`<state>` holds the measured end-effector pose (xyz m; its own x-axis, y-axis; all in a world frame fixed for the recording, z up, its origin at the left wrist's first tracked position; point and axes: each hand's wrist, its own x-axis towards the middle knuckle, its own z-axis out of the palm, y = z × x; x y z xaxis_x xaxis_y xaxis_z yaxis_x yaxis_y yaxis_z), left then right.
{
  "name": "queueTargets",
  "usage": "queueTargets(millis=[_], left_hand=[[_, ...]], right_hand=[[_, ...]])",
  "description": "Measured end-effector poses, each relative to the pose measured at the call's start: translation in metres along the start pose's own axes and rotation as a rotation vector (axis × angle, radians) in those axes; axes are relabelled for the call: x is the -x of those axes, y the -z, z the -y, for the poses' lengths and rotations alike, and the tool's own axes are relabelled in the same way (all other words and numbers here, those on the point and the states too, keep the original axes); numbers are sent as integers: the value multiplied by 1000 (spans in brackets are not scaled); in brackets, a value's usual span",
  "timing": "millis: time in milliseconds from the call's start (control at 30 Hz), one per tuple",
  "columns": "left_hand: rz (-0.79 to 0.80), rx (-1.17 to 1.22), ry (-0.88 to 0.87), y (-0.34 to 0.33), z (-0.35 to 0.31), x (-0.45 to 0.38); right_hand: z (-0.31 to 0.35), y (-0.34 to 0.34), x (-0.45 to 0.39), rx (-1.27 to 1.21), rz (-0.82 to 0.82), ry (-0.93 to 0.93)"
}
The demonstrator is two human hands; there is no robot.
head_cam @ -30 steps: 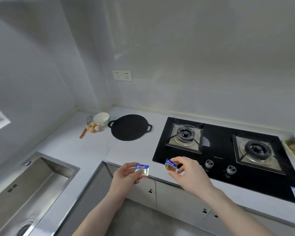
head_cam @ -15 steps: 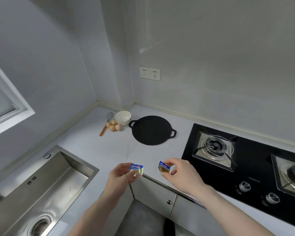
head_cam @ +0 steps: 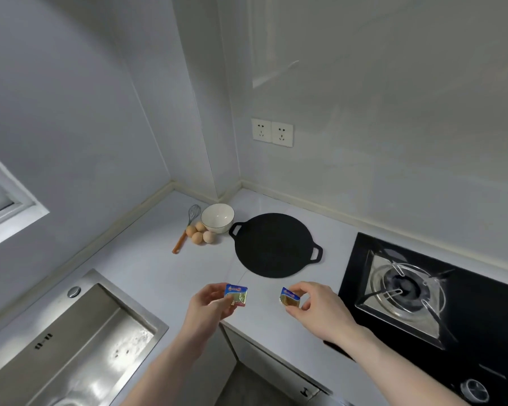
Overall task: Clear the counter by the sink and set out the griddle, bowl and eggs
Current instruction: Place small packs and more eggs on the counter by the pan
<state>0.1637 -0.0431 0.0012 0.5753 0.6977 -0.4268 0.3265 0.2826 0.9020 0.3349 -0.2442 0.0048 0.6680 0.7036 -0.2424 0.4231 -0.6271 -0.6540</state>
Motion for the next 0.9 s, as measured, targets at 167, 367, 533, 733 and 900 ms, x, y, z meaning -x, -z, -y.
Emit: queueTargets(millis=[167, 367, 533, 733, 900], left_hand=[[8, -18, 90, -2, 3, -35], [76, -55, 166, 2, -4, -92], [118, -105, 222, 11, -5, -142], [151, -131, 247, 27, 4, -194], [145, -191, 315, 39, 20, -235]], right_hand=[[-2, -6, -23, -19, 31, -48], [-7, -23, -54, -22, -41, -153], [3, -47, -83, -31, -62, -225], [16, -79, -122, 5, -25, -310], [19, -102, -147, 88, 56, -369]])
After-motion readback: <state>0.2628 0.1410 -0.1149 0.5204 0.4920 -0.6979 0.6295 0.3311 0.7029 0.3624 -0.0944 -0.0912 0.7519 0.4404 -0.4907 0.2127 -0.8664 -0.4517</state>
